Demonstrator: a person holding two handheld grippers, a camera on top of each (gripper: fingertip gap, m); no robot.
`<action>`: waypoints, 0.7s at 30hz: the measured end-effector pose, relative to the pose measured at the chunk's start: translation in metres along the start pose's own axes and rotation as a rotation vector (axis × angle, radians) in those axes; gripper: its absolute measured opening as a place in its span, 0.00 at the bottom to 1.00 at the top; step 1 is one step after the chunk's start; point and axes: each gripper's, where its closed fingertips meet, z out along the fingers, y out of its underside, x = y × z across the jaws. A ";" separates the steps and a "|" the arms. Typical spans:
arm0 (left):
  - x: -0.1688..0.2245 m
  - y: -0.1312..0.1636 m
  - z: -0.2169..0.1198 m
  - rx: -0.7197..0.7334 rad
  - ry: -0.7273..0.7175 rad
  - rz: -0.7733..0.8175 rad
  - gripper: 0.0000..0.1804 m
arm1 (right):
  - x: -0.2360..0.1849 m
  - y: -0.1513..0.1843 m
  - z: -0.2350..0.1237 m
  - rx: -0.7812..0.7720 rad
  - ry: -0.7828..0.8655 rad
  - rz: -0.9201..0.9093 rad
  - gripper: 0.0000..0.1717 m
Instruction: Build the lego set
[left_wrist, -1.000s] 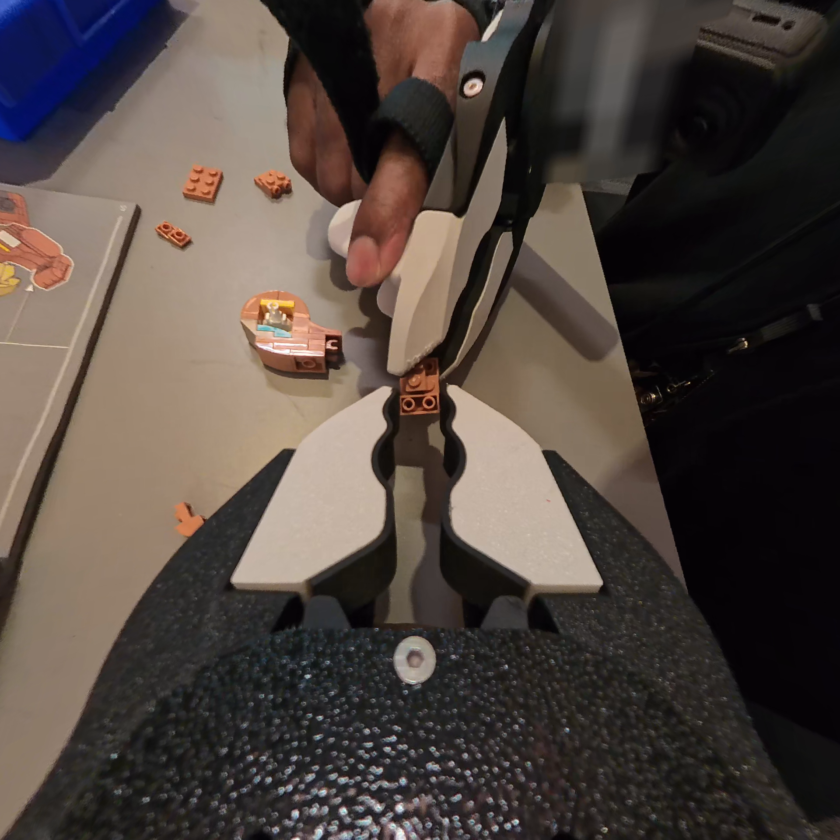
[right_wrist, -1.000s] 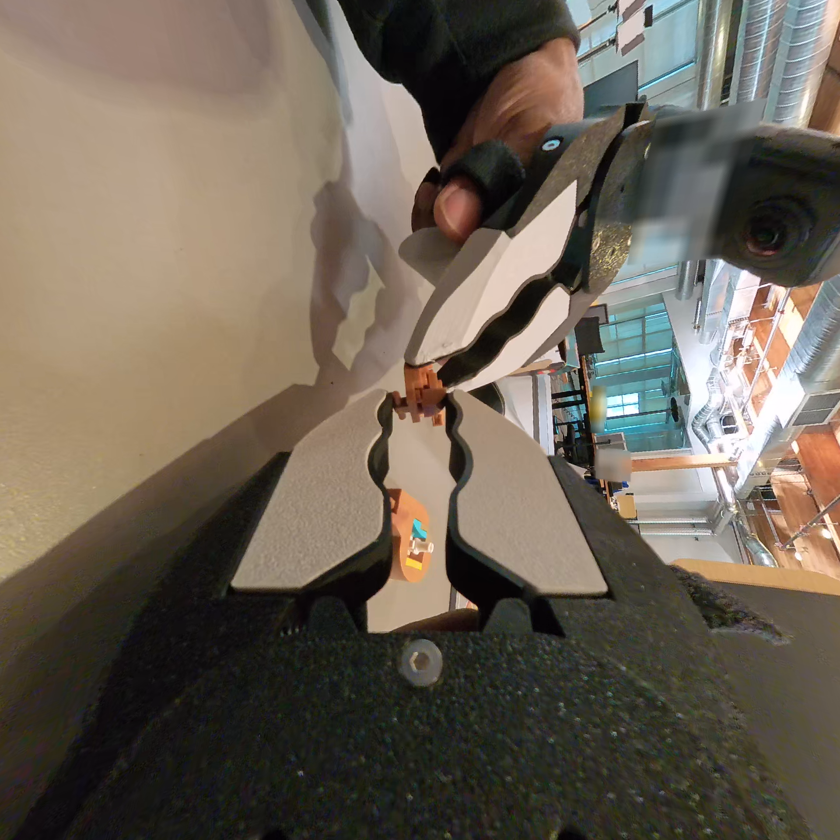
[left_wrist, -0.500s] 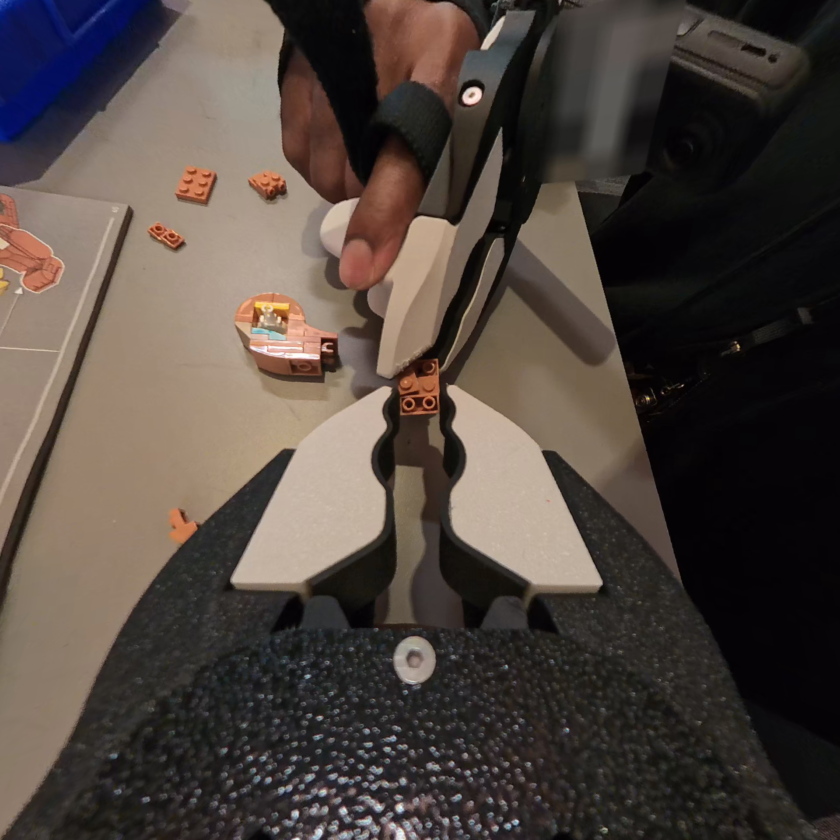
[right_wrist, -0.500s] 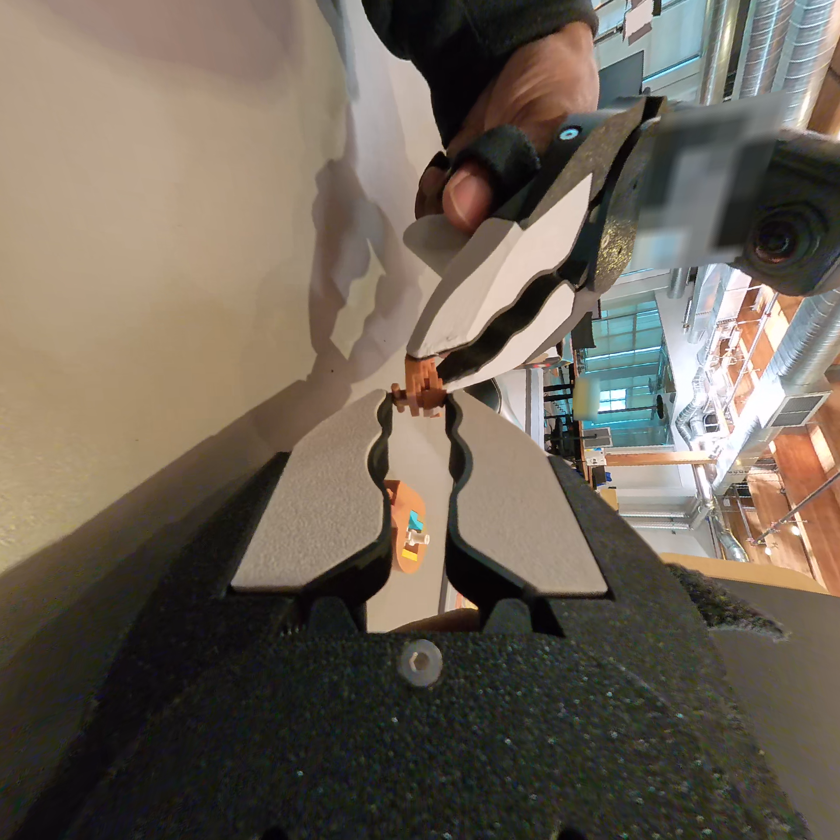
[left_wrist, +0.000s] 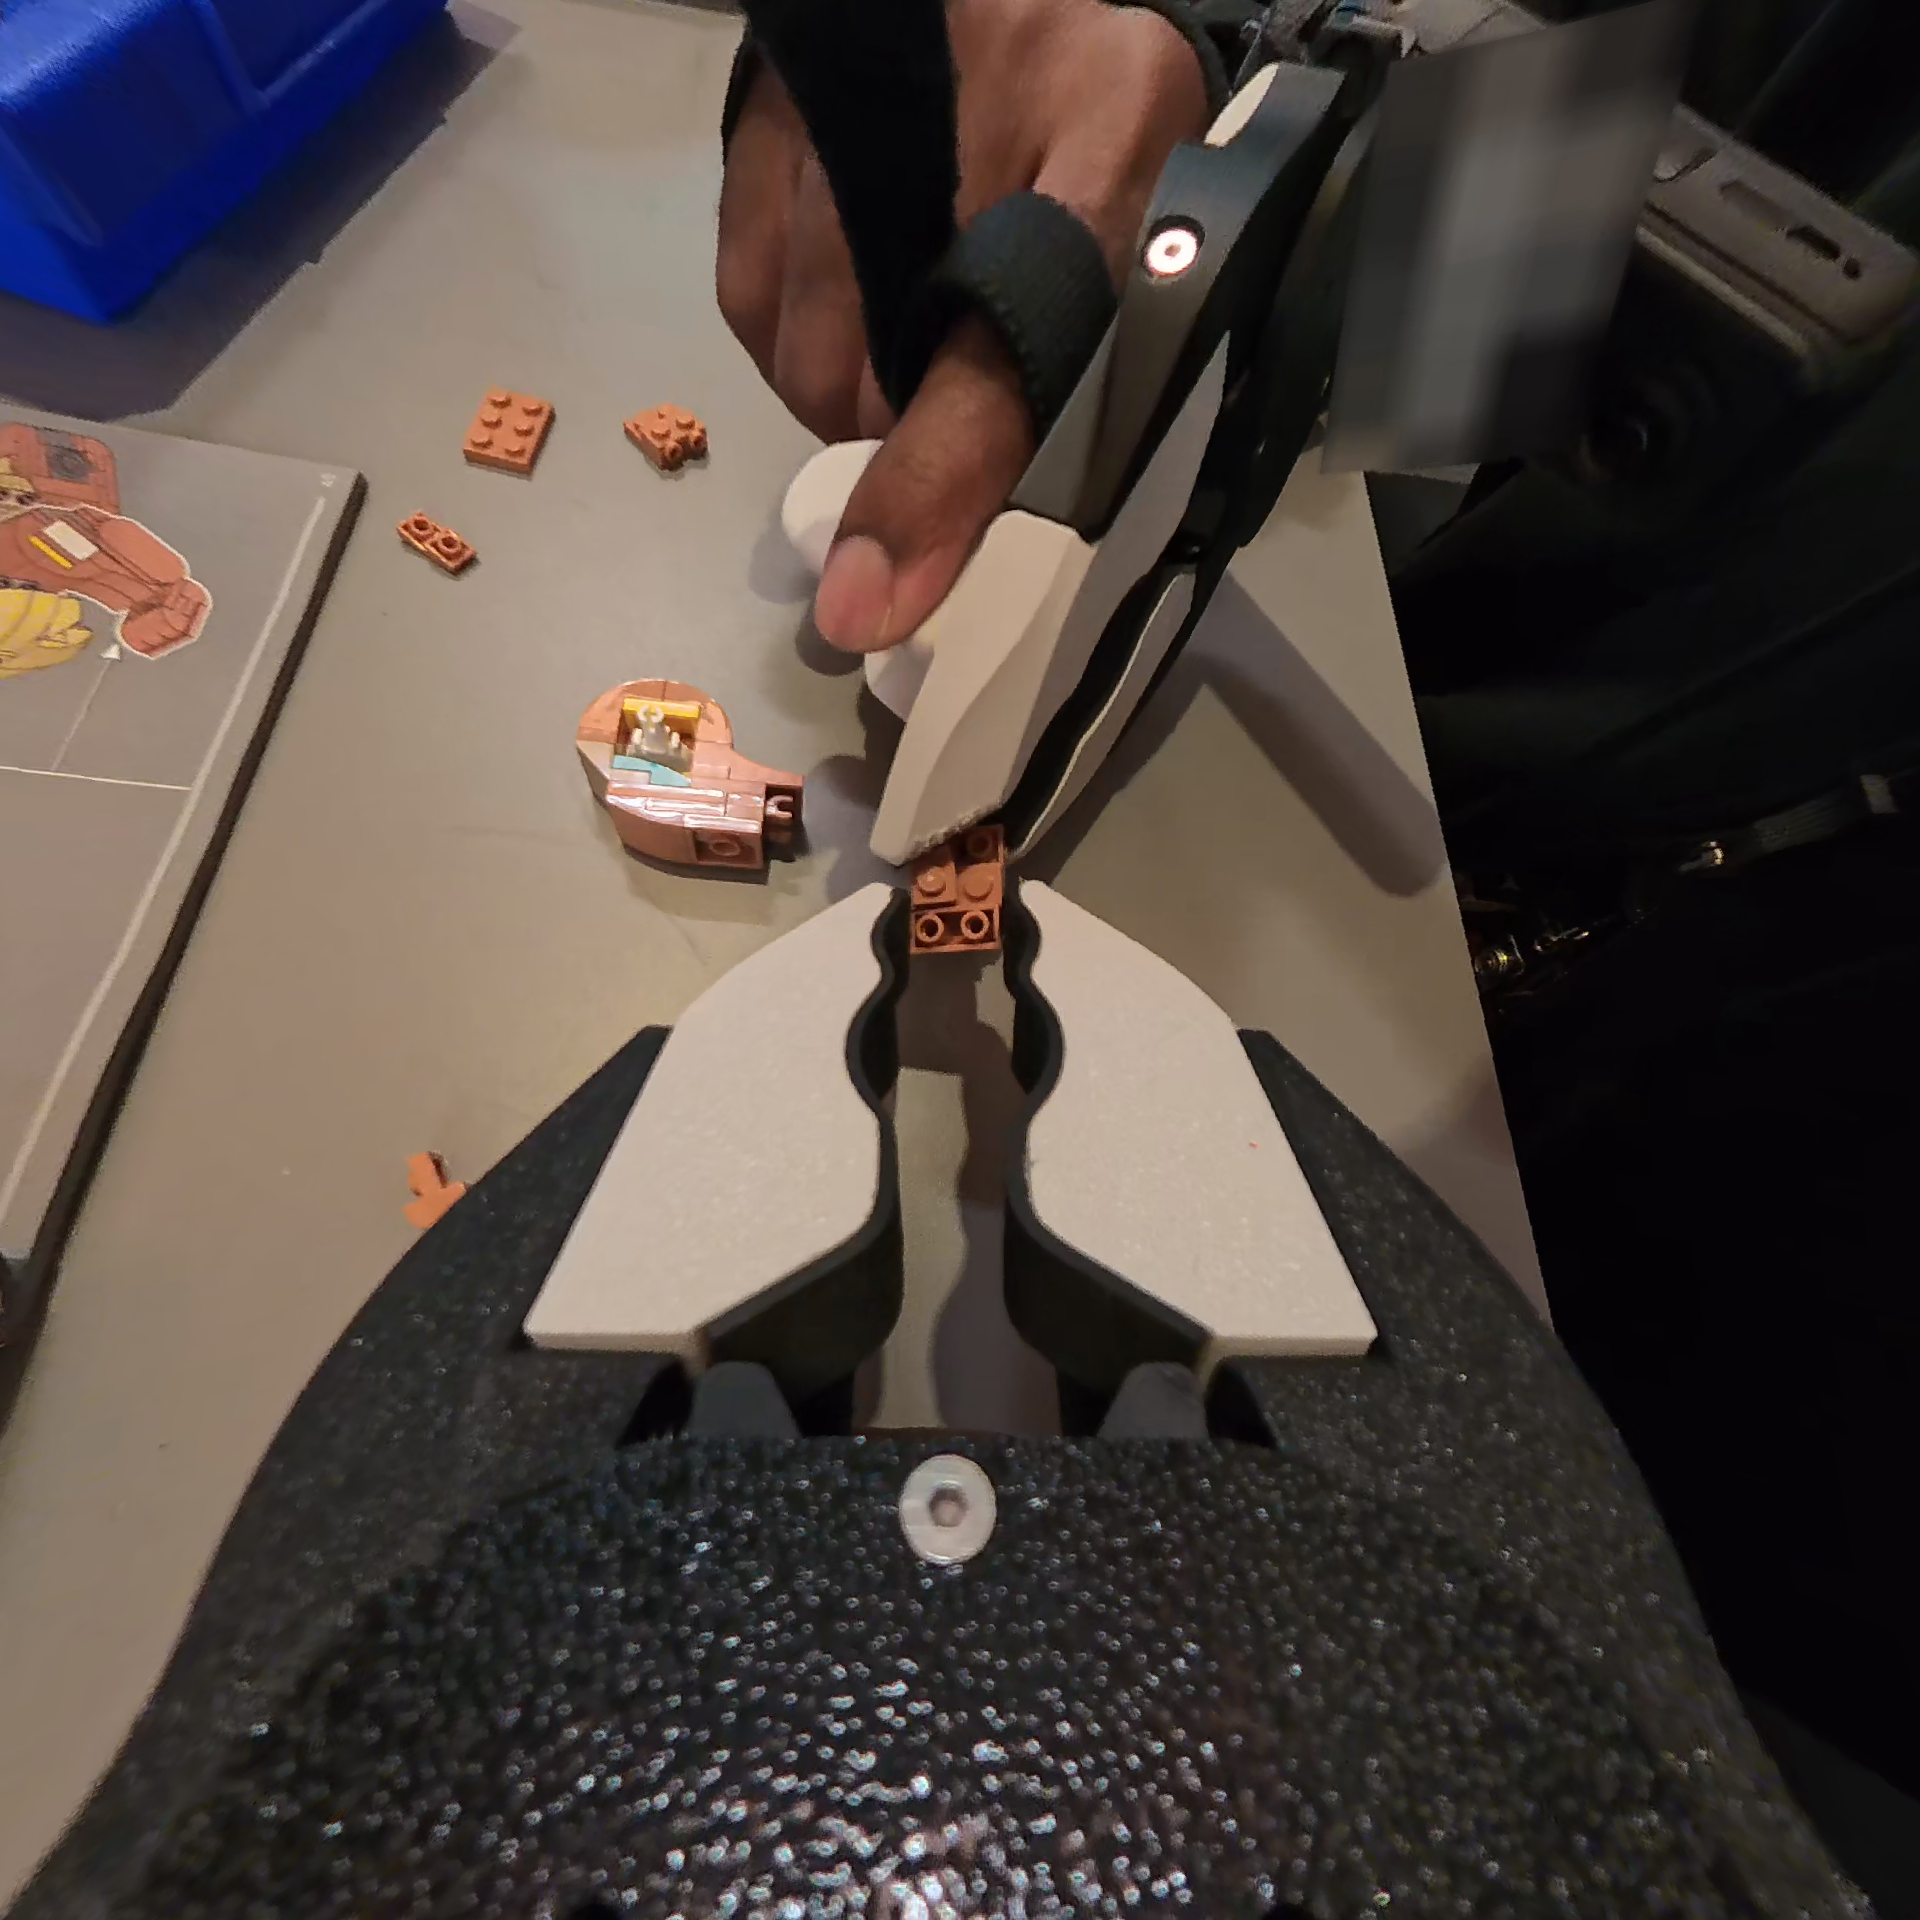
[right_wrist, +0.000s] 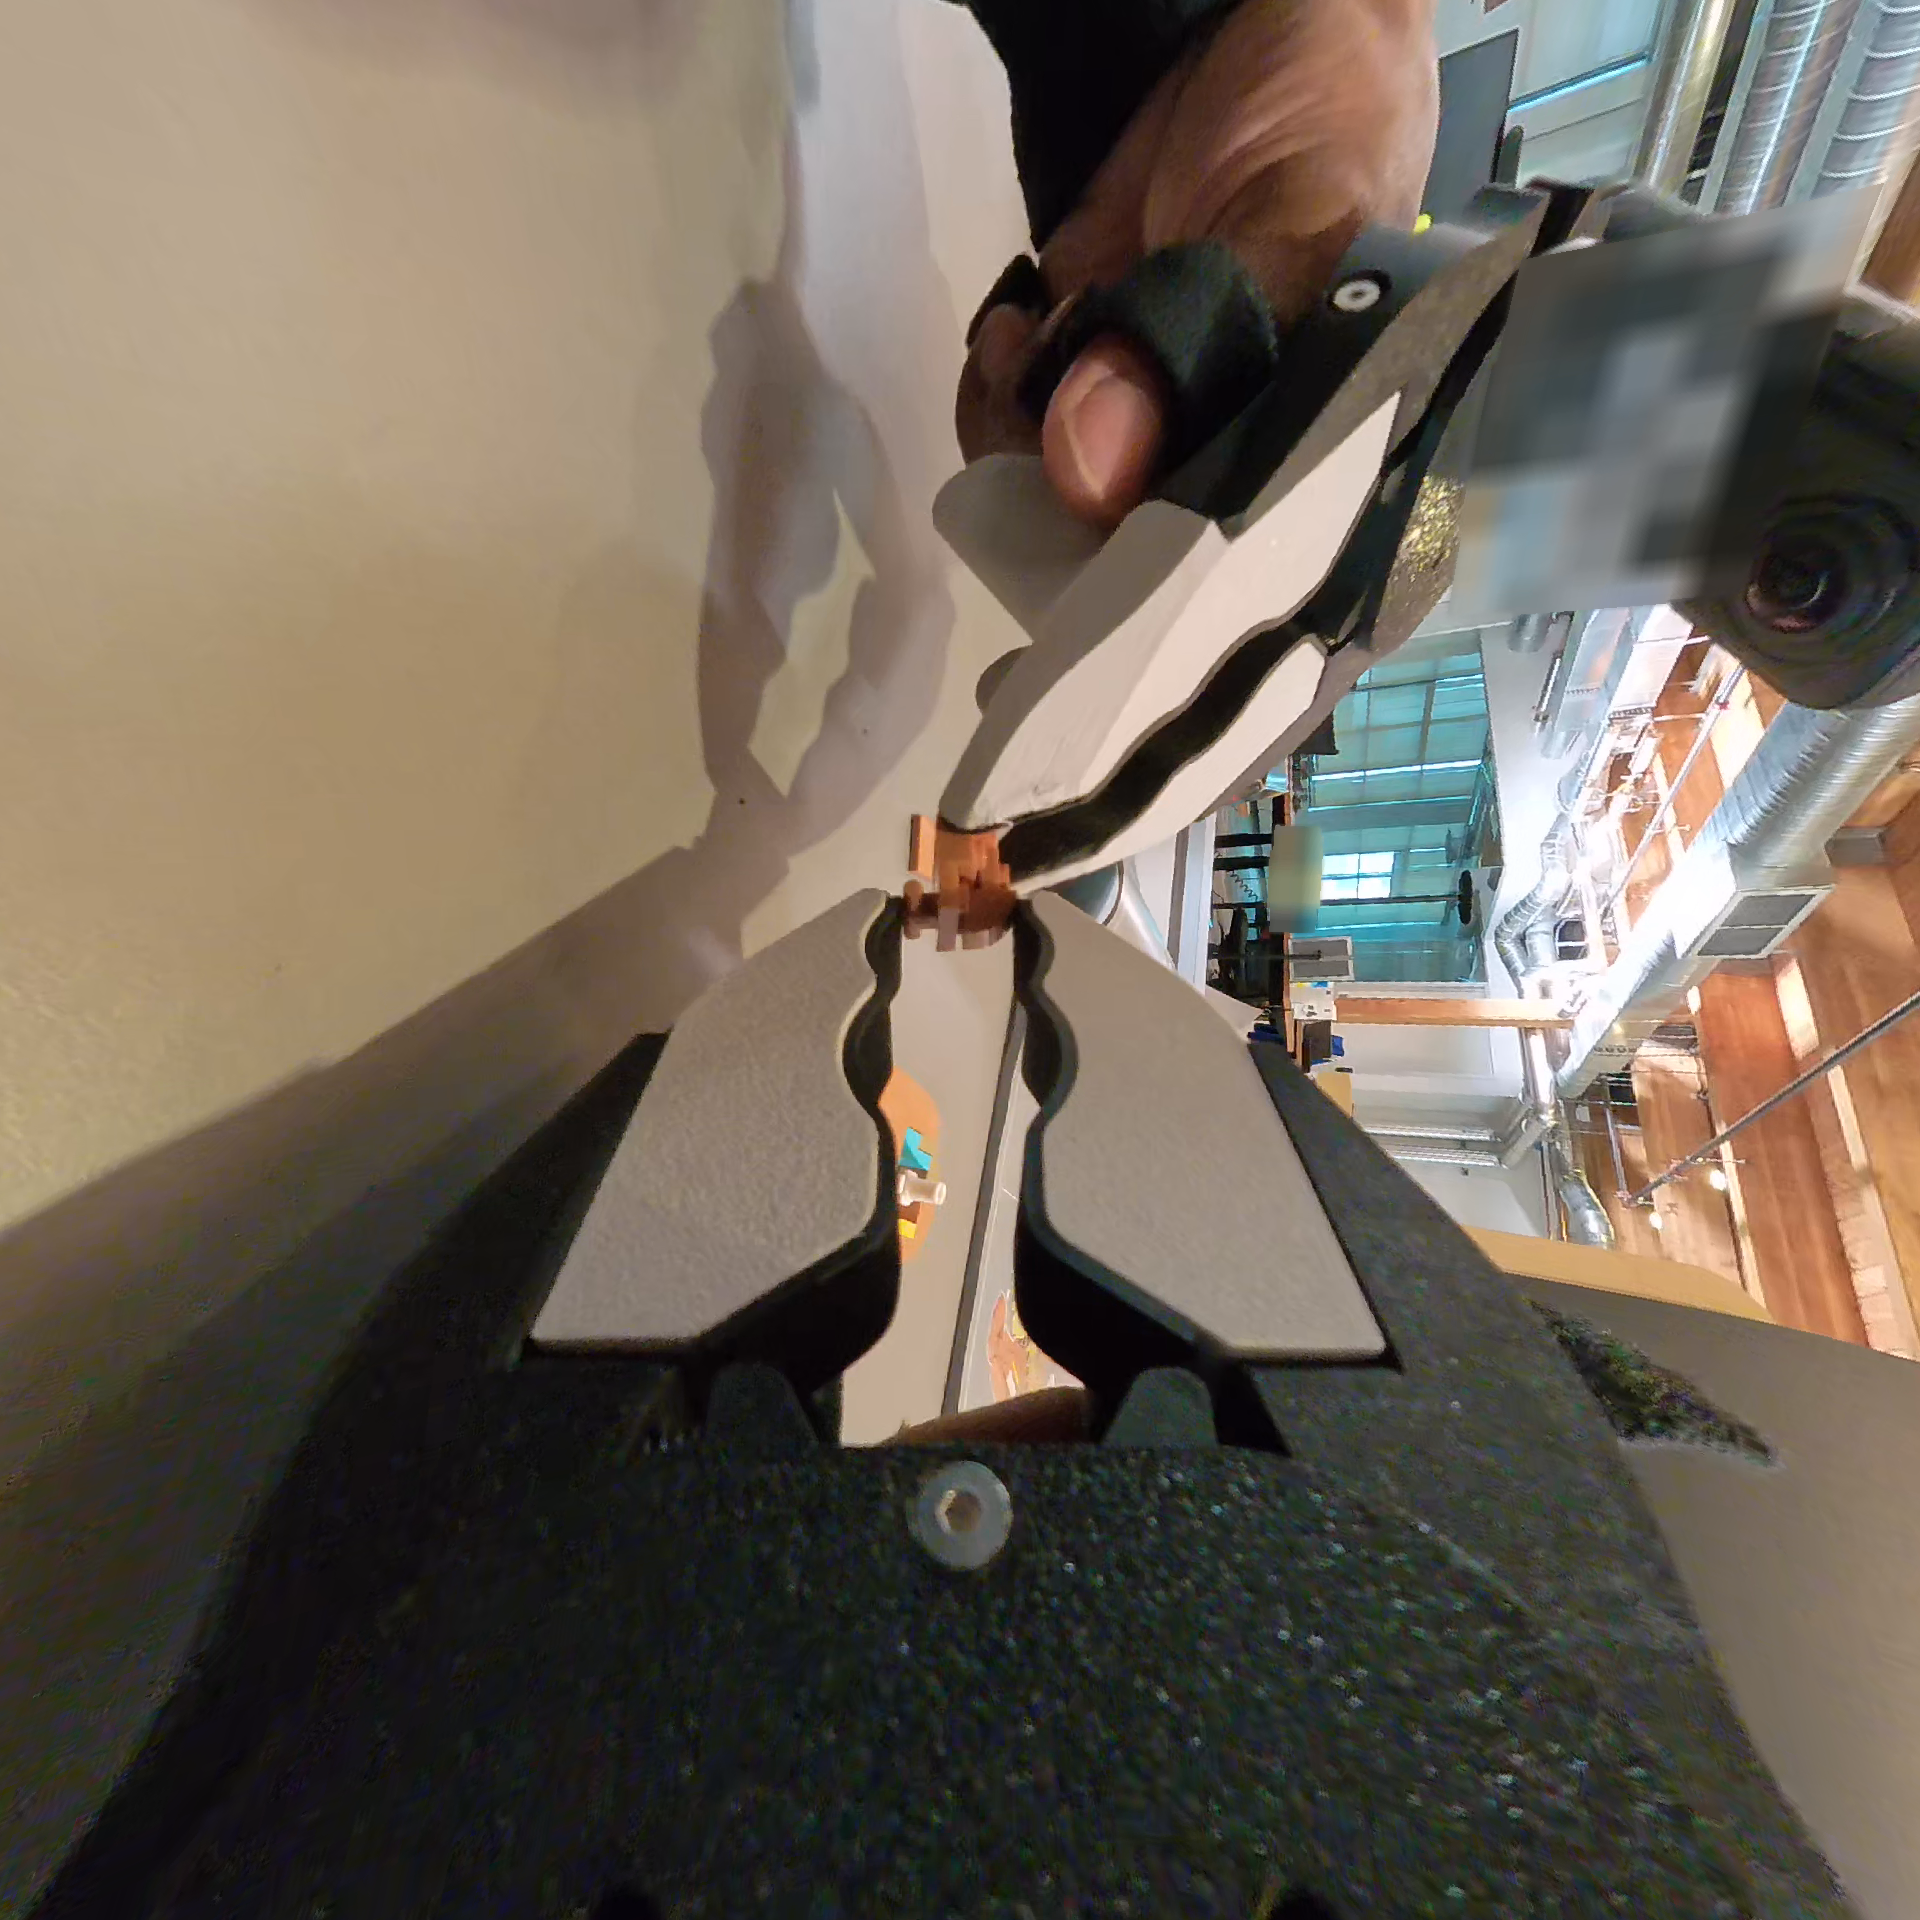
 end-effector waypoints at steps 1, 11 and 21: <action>0.000 0.000 0.000 0.004 0.000 -0.001 0.09 | 0.000 0.000 0.000 0.001 0.002 0.000 0.12; -0.001 -0.011 -0.008 0.090 -0.012 0.020 0.09 | 0.013 0.000 -0.004 0.006 0.058 0.031 0.11; -0.004 -0.015 -0.014 0.139 -0.040 0.027 0.16 | 0.032 0.000 -0.012 -0.007 0.195 -0.058 0.11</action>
